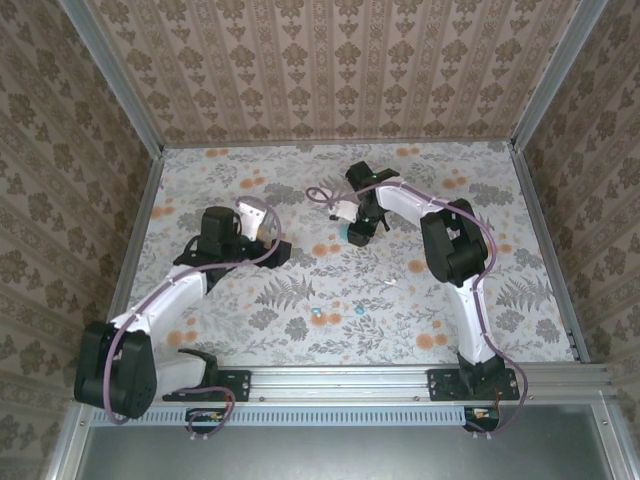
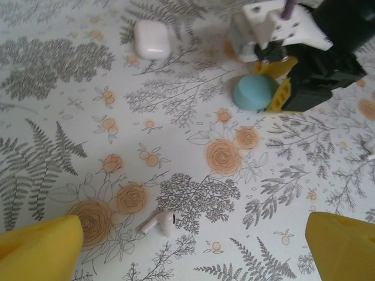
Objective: Insert the wireless bluetooth earbuds into the charging case
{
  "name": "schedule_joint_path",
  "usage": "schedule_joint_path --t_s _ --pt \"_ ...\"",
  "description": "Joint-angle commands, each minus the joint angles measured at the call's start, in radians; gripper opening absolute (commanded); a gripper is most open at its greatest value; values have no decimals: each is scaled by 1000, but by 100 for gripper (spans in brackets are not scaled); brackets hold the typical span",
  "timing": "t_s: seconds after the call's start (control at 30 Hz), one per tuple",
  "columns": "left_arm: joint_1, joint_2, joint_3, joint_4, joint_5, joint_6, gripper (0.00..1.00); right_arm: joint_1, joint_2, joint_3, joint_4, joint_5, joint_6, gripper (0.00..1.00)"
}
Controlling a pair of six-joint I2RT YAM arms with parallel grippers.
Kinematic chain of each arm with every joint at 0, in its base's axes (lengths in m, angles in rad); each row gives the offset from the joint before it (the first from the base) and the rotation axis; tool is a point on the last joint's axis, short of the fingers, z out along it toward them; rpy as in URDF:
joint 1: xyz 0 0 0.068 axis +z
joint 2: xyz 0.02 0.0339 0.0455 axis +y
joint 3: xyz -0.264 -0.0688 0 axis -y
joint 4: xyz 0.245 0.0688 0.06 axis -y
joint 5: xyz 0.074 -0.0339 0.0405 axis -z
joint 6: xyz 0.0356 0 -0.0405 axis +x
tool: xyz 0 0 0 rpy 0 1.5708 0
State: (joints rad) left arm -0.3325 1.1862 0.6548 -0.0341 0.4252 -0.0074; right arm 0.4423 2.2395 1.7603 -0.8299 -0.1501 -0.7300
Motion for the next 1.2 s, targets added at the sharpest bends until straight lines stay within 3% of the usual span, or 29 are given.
schedule_joint_path --t_s 0.0,0.23,0.57,0.77,1.17 --pt "2 -60 -41 71 87 117 97 28 -57 -47 -5 -80 -3 33" --pt "3 -146 -63 61 210 263 94 52 -158 -110 -2 -150 19 31" --pt "30 -157 5 72 470 248 87 58 -354 -130 -127 -368 67 30" --pt "7 -84 107 45 593 217 80 75 -462 -103 -224 -376 55 31" --pt "-96 20 243 -48 696 266 80 141 -599 -74 -272 -405 74 31"
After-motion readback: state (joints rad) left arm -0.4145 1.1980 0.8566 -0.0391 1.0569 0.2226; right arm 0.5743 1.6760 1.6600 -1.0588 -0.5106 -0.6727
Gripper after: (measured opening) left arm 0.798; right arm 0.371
